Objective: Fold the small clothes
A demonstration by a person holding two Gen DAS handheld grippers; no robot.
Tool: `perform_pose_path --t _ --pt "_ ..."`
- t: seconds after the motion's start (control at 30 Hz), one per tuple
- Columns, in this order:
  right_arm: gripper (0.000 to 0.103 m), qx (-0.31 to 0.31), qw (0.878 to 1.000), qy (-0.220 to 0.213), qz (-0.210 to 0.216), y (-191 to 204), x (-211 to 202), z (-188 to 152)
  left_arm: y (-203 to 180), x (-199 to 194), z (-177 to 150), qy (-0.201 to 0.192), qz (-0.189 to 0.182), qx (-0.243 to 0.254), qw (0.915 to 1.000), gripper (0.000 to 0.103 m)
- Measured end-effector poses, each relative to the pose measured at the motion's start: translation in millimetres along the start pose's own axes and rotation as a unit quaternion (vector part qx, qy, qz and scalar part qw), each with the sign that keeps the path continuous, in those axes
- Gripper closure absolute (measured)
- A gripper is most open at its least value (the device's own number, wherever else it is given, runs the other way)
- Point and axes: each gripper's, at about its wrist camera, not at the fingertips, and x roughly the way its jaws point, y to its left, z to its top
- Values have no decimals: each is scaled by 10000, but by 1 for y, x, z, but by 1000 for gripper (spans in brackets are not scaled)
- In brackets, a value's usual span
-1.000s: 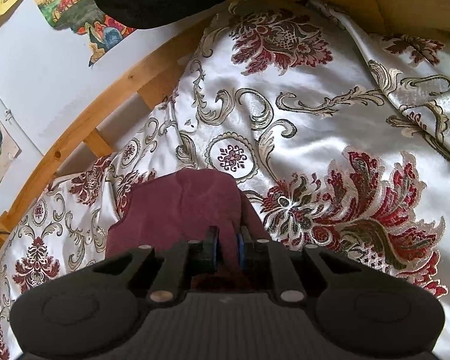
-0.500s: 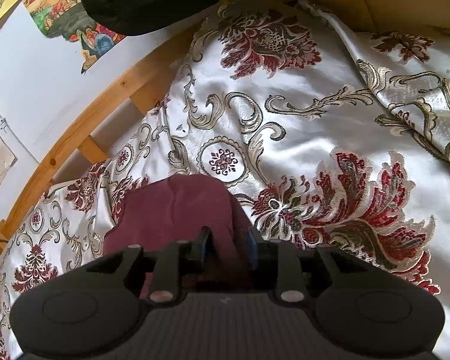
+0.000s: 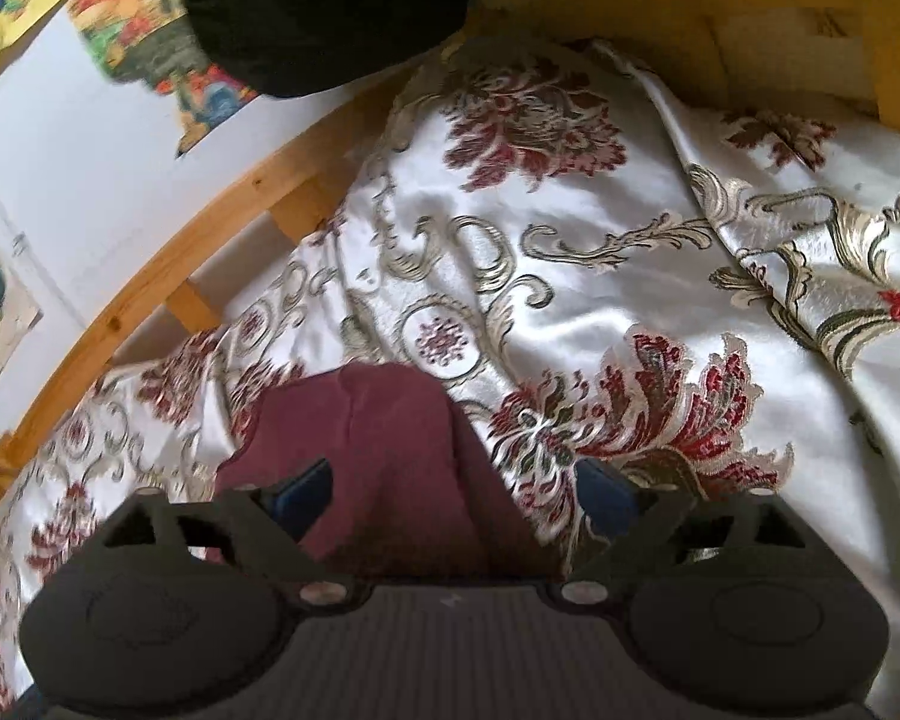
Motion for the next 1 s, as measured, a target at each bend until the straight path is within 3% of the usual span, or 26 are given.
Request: perform_pose_path --t 0.2,0.33,0.47,0.57,1.0 --pt "2 -902 9951 314 -264 25 -18 -21 33 8 2 276 412 -867 9950 1" --pt "1 -1171 9900 574 -545 31 -22 -38 42 15 -5 597 525 -993 9919 1" --pt "0 -1087 9867 863 -850 24 -17 -42 41 25 -12 1000 728 -774 9893 1" --pt "0 -807 9872 1087 -845 12 -11 -42 42 29 -18 1197 726 -713 9876 1" --pt "0 -9 9906 1236 -591 -5 -8 -38 63 41 -29 1555 627 -1434 9754 1"
